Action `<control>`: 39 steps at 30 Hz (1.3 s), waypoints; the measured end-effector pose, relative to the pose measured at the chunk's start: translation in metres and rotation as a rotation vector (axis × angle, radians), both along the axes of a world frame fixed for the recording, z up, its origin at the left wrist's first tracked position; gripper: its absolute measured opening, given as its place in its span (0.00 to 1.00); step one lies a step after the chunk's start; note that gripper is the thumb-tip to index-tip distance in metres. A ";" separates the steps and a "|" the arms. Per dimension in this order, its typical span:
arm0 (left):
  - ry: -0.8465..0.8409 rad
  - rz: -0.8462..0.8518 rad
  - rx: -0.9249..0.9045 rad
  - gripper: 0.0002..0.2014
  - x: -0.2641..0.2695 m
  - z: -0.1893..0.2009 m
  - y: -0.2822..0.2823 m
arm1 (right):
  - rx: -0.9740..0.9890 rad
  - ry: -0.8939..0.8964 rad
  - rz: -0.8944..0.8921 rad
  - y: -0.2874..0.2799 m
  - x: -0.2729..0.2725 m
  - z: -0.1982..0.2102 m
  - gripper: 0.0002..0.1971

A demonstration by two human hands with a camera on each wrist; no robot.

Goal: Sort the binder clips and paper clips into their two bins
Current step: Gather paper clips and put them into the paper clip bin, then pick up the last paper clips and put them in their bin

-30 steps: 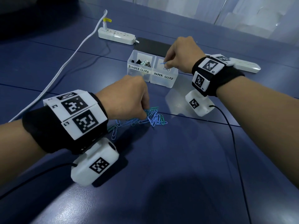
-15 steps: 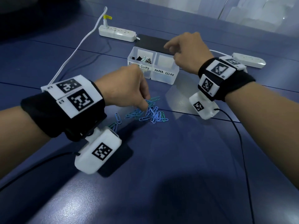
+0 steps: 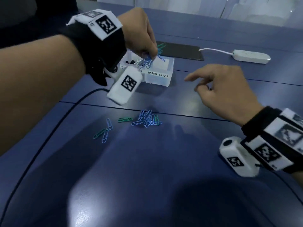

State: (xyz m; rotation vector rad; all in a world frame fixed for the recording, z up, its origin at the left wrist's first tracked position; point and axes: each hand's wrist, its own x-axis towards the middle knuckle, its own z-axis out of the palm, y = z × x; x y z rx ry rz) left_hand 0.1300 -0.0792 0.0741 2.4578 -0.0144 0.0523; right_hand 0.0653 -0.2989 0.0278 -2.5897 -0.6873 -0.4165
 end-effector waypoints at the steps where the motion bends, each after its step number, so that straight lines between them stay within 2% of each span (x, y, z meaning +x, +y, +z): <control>1: 0.001 0.009 0.008 0.05 0.008 0.000 -0.004 | 0.005 0.005 0.006 -0.003 -0.004 -0.001 0.21; 5: 0.019 0.028 0.120 0.11 0.033 -0.012 -0.023 | 0.014 -0.008 0.026 -0.013 -0.014 0.001 0.20; 12: 0.088 0.029 0.424 0.13 0.053 -0.031 -0.042 | 0.000 -0.016 0.031 -0.020 -0.015 0.005 0.21; 16: 0.128 -0.032 0.571 0.15 0.054 -0.032 -0.055 | -0.008 -0.016 0.025 -0.020 -0.017 0.005 0.20; 22: 0.215 -0.066 0.538 0.11 0.053 -0.027 -0.056 | -0.050 0.012 0.018 -0.015 -0.020 0.012 0.19; 27: 0.127 -0.058 0.437 0.08 0.047 -0.023 -0.045 | -0.107 0.075 0.055 0.000 -0.022 0.016 0.17; 31: 0.032 -0.058 0.477 0.06 0.041 -0.024 -0.038 | -0.183 0.165 0.119 0.018 -0.023 0.013 0.15; 33: 0.043 -0.075 0.473 0.05 0.039 -0.026 -0.034 | -0.239 0.231 0.140 0.028 -0.022 0.009 0.14; 36: 0.082 -0.172 0.461 0.14 0.036 -0.029 -0.031 | -0.331 0.318 0.175 0.041 -0.021 0.002 0.15; 39: -0.030 -0.214 0.475 0.19 0.024 -0.025 -0.029 | -0.465 0.374 0.214 0.056 -0.021 -0.005 0.20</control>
